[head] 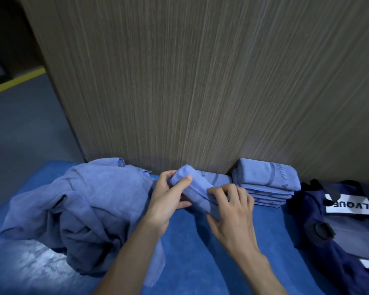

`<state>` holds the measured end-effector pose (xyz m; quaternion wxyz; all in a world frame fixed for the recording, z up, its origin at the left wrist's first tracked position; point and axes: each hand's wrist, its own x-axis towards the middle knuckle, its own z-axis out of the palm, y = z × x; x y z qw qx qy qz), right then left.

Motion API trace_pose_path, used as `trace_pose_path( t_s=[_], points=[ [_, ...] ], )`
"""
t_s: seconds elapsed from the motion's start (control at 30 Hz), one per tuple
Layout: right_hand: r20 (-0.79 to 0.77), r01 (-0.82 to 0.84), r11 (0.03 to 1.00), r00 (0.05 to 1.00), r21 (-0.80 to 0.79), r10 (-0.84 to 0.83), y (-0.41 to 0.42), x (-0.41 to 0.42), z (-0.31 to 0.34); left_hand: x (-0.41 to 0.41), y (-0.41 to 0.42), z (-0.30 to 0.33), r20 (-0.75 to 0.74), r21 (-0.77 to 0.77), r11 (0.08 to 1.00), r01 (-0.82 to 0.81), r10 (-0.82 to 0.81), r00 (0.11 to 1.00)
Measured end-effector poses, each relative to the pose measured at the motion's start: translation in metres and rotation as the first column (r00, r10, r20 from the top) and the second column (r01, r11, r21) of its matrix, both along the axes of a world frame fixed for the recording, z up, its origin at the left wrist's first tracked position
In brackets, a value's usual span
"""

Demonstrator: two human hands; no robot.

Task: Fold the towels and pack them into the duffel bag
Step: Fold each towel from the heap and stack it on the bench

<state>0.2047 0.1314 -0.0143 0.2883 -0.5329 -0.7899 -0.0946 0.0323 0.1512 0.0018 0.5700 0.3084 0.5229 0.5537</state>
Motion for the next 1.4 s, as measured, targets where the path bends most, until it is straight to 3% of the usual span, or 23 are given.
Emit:
trace_pose_path(
  t_s=[0.07,0.13,0.2,0.23,0.3,0.33,0.4,0.43,0.6,0.8,0.9,0.97,1.03,1.07,1.13,1.2,1.27,1.33,1.4],
  points=[
    [-0.133,0.001,0.996,0.991,-0.089,-0.013,-0.001,-0.006,-0.002,0.002,0.0,0.003,0.012,0.087,0.996,0.012,-0.014,1.0],
    [-0.503,-0.085,0.968,0.863,-0.235,-0.046,-0.003,-0.015,-0.003,0.005,0.001,0.004,-0.036,0.144,0.989,0.033,-0.028,0.999],
    [-0.829,-0.266,0.889,0.526,-0.372,-0.19,-0.002,-0.024,0.001,0.008,0.0,0.001,-0.079,0.144,0.989,0.024,-0.012,0.997],
    [-0.905,-0.364,0.847,0.326,-0.386,-0.273,-0.002,-0.029,0.003,0.008,0.0,0.0,-0.075,0.116,0.993,0.01,-0.001,0.997],
    [-0.912,-0.543,0.767,-0.007,-0.341,-0.411,-0.002,-0.037,0.005,0.008,-0.001,-0.001,-0.041,0.024,0.999,0.035,-0.034,0.999],
    [-0.881,-0.603,0.738,-0.116,-0.304,-0.458,-0.002,-0.04,0.004,0.008,-0.002,0.001,-0.033,-0.016,0.995,0.094,-0.094,0.995],
    [-0.829,-0.658,0.708,-0.228,-0.255,-0.51,-0.002,-0.042,0.005,0.007,-0.006,0.003,-0.03,-0.053,0.971,0.233,-0.234,0.972],
    [-0.818,-0.662,0.705,-0.241,-0.255,-0.522,-0.001,-0.041,0.005,0.007,-0.007,0.003,-0.041,-0.047,0.961,0.272,-0.274,0.961],
    [-0.829,-0.647,0.685,-0.142,-0.336,-0.54,0.005,-0.029,0.008,0.006,-0.01,0.003,-0.088,0.027,0.948,0.317,-0.314,0.945],
    [-0.833,-0.737,0.612,-0.124,-0.286,-0.538,0.012,-0.016,0.017,-0.014,-0.008,0.003,-0.078,0.062,0.939,0.338,-0.334,0.939],
    [-0.868,-0.682,0.689,-0.163,-0.244,-0.468,0.013,-0.013,0.022,-0.025,-0.01,0.005,-0.164,0.032,0.91,0.414,-0.403,0.9],
    [-0.919,-0.593,0.764,-0.098,-0.253,-0.381,0.012,-0.013,0.027,-0.024,-0.013,0.005,-0.257,-0.01,0.881,0.473,-0.459,0.851],
    [-0.956,-0.487,0.834,0.006,-0.26,-0.295,0.011,-0.01,0.033,-0.02,-0.012,0.004,-0.308,-0.01,0.899,0.438,-0.419,0.854],
    [-0.965,-0.41,0.873,0.107,-0.262,-0.239,0.011,-0.006,0.037,-0.019,-0.011,0.004,-0.326,0.003,0.927,0.376,-0.355,0.876],
    [-0.907,-0.246,0.944,0.409,-0.218,-0.102,0.015,0.004,0.047,-0.018,-0.006,0.005,-0.309,0.033,0.97,0.242,-0.22,0.925],
    [-0.731,-0.149,0.984,0.681,-0.102,0.027,0.027,0.01,0.059,-0.019,-0.001,0.006,-0.282,0.064,0.984,0.164,-0.139,0.949],
    [-0.503,-0.158,0.987,0.856,-0.031,0.121,0.049,0.006,0.069,-0.019,0.004,0.004,-0.269,0.08,0.99,0.119,-0.093,0.959],
    [-0.221,-0.181,0.982,0.961,-0.043,0.168,0.069,-0.007,0.072,-0.019,0.006,0.002,-0.273,0.076,0.994,0.081,-0.057,0.96],
    [0.072,-0.176,0.984,0.981,-0.031,0.178,0.082,-0.02,0.063,-0.02,0.007,0.001,-0.281,0.072,0.996,0.045,-0.023,0.959]
  ],
)
